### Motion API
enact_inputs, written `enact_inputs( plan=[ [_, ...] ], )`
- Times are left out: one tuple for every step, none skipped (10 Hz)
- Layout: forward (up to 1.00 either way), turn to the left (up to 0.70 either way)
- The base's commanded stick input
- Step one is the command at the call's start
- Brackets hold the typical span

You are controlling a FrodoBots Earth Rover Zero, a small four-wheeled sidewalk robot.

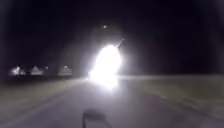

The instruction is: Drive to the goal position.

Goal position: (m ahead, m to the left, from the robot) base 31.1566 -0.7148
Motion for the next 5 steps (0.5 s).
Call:
enact_inputs(
  plan=[
    [1.0, 0.08],
    [1.0, 0.13],
    [1.0, 0.2],
    [1.0, 0.22],
    [1.0, 0.17]
  ],
)
